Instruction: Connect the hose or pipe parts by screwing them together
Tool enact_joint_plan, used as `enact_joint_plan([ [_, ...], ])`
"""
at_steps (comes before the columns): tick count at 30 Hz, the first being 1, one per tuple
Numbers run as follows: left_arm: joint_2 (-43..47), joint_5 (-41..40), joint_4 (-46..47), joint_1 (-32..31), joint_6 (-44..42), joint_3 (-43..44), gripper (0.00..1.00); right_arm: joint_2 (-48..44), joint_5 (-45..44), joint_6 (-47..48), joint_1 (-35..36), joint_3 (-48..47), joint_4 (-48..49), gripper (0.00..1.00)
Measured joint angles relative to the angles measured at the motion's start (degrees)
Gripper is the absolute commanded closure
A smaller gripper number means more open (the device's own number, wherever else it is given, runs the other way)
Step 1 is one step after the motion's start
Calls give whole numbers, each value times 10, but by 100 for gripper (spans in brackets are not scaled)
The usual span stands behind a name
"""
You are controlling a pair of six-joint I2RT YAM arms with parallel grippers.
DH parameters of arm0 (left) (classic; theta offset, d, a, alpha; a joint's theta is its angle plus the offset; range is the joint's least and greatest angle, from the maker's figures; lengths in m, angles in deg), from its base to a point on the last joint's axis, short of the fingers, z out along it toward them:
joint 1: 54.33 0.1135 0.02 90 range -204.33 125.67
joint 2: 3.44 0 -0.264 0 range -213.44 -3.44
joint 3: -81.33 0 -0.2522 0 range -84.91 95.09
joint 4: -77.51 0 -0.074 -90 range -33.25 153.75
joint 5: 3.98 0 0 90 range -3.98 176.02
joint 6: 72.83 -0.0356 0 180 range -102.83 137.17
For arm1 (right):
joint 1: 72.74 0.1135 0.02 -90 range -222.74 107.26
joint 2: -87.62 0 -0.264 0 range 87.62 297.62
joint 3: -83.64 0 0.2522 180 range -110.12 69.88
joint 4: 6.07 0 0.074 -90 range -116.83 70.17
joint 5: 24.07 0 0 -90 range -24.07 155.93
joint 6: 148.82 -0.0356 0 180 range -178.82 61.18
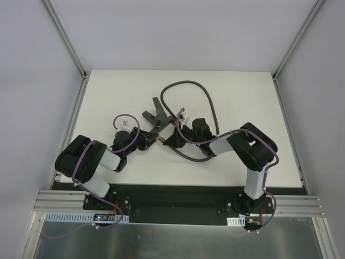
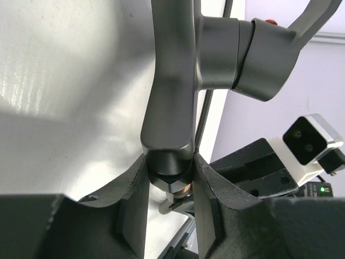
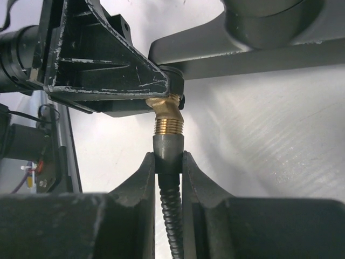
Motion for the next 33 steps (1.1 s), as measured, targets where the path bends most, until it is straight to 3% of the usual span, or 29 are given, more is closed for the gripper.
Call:
enact_joint_plan([
  [10, 33, -4, -66, -8, -27, 11, 100, -61, -76, 171, 38, -44, -198, 99],
  [15, 36, -5, -80, -8, -32, 11, 100, -62, -84, 197, 44, -56, -230, 99],
  [19, 37, -7, -64, -8, -30, 5, 100, -61, -71, 171, 37, -54, -216, 99],
  [33, 32, -18, 24, -8, -20, -21, 100, 24, 85, -56, -28, -28, 19, 99],
])
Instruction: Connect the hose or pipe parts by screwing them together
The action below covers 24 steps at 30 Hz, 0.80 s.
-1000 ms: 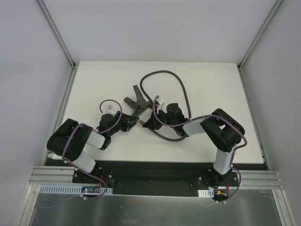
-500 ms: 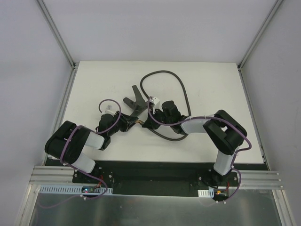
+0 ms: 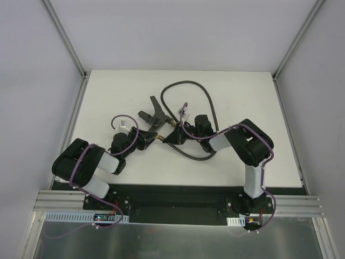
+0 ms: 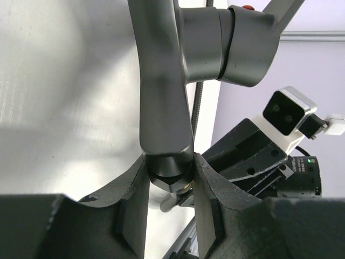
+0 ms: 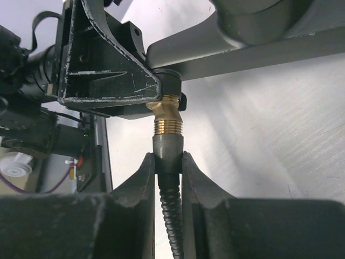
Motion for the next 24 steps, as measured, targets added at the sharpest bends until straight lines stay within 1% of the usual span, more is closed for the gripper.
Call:
enact_joint_plan([
  [4, -5, 0, 17, 0, 8, -1, 100, 20, 23, -52, -12, 0, 52, 99],
  [6, -11, 0, 26, 0, 13, -2, 100, 23, 26, -59, -13, 0, 57, 96],
  [7, -12, 0, 28, 0, 15, -3, 100, 26, 28, -64, -14, 0, 61, 93],
  [9, -13, 0, 29, 0, 19, -4, 100, 28, 30, -70, -15, 0, 64, 91],
  [12, -13, 0, 28, 0, 21, -4, 100, 29, 31, -75, -16, 0, 66, 86],
  [13, -12, 0, 27, 0, 21, -4, 100, 29, 31, -77, -16, 0, 65, 82],
  [20, 25, 3, -42, 0, 6, 7, 100, 28, 28, -78, -16, 7, 69, 82],
  [23, 36, 6, -71, -2, -2, 15, 100, 27, 24, -78, -16, 12, 74, 77],
  [24, 39, 6, -81, -3, -5, 19, 100, 26, 22, -78, -16, 15, 74, 73],
])
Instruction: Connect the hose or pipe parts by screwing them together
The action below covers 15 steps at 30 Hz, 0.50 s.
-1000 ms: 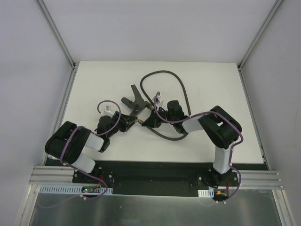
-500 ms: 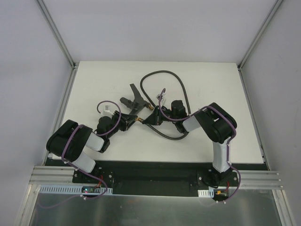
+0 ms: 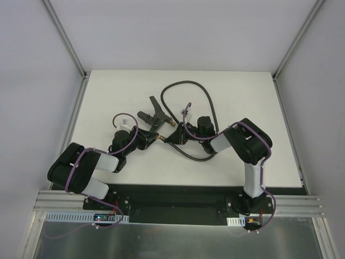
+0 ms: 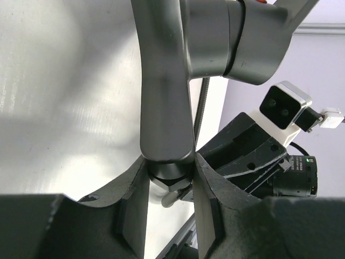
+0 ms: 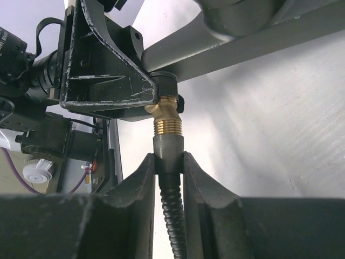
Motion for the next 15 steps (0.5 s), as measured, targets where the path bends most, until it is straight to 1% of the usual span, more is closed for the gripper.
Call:
enact_joint_plan([
  [6, 4, 14, -48, -5, -12, 10, 100, -7, -34, 1, -4, 11, 11, 66],
  [11, 4, 40, -84, -16, -18, 10, 100, -14, -66, 4, -22, 11, 22, 62],
  [15, 4, 47, -102, -16, -19, 11, 100, -22, -79, 13, -24, 17, 19, 57],
])
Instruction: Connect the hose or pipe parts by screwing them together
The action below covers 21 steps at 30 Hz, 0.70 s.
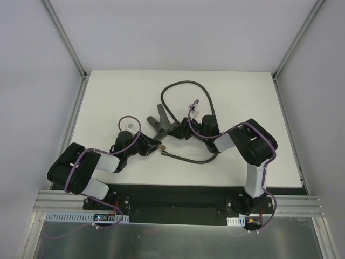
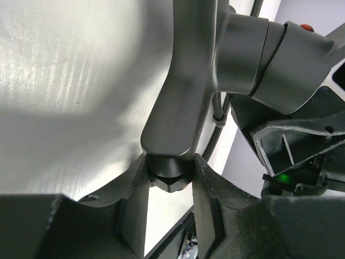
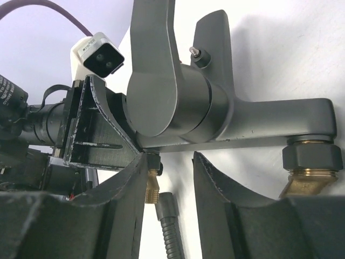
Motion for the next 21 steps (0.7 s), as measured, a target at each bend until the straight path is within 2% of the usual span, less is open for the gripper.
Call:
enact_joint_plan([
  [5, 8, -1, -43, 3, -17, 11, 100, -54, -26, 63, 9, 19, -62, 53],
  [11, 64, -5, -149, 65, -76, 49, 100, -150, -107, 245, 87, 23, -186, 48],
  [15, 93, -5, -189, 105, -97, 60, 100, -131, -120, 328, 136, 22, -189, 46],
  [21, 112, -2, -216, 106, -98, 53, 100, -52, -118, 360, 132, 32, -132, 46],
])
